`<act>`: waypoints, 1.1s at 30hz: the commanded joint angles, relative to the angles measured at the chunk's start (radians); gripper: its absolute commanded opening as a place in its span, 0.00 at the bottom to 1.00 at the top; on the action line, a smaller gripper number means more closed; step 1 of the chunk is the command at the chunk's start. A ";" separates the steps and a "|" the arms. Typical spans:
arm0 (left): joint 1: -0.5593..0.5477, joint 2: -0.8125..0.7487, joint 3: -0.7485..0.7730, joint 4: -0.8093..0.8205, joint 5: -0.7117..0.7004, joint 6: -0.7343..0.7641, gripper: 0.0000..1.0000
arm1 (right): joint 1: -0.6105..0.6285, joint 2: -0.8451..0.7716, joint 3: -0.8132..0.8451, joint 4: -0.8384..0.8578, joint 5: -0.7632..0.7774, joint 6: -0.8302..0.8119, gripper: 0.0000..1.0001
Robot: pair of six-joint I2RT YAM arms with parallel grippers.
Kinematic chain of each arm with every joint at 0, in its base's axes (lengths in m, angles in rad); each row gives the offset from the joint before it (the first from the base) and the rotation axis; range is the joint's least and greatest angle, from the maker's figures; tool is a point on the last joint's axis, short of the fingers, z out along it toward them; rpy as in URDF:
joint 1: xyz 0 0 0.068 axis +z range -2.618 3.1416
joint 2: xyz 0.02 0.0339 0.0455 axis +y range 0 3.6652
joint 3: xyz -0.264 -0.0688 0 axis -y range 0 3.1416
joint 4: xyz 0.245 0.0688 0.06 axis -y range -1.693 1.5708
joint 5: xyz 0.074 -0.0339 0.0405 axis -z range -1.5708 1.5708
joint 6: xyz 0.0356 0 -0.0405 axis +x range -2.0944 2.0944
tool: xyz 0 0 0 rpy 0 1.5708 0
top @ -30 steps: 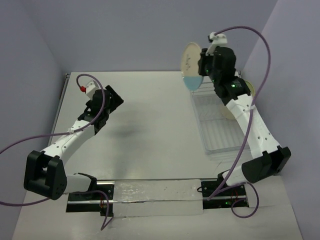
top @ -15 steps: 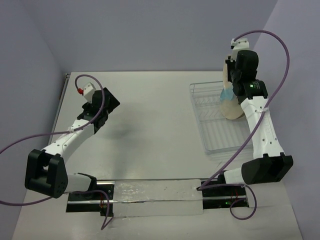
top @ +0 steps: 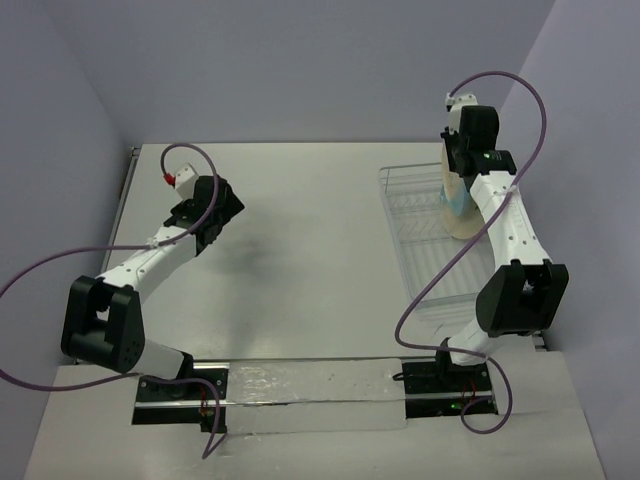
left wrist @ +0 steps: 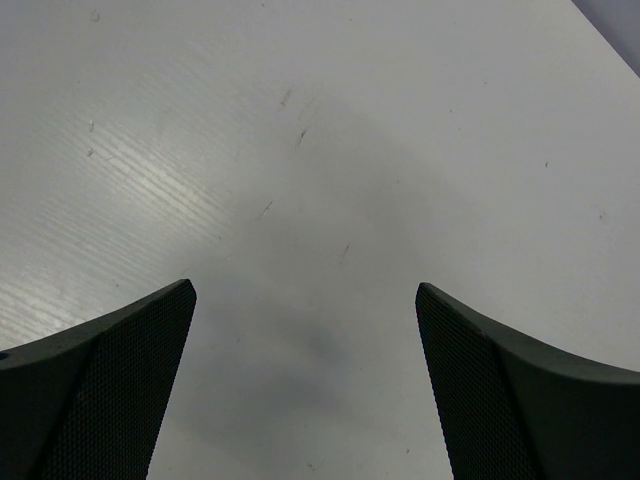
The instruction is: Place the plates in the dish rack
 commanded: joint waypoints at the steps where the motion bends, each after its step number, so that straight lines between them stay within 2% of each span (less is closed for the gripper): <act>1: 0.007 0.026 0.062 -0.005 -0.008 0.001 0.99 | -0.019 -0.008 0.022 0.114 0.016 -0.044 0.00; 19: 0.007 0.026 0.071 -0.030 -0.029 -0.012 0.99 | -0.042 0.072 -0.003 0.053 -0.043 -0.146 0.00; 26: 0.007 0.038 0.095 -0.059 -0.047 -0.021 0.99 | -0.089 0.087 -0.010 0.039 -0.111 -0.118 0.01; 27: 0.007 0.038 0.096 -0.060 -0.050 -0.022 0.99 | -0.091 0.087 -0.011 0.038 -0.111 -0.112 0.01; 29: 0.007 0.038 0.106 -0.076 -0.065 -0.029 0.99 | -0.091 0.086 -0.013 0.033 -0.118 -0.106 0.11; 33: 0.007 0.032 0.108 -0.094 -0.088 -0.042 0.99 | -0.100 0.087 -0.018 0.024 -0.104 -0.108 0.20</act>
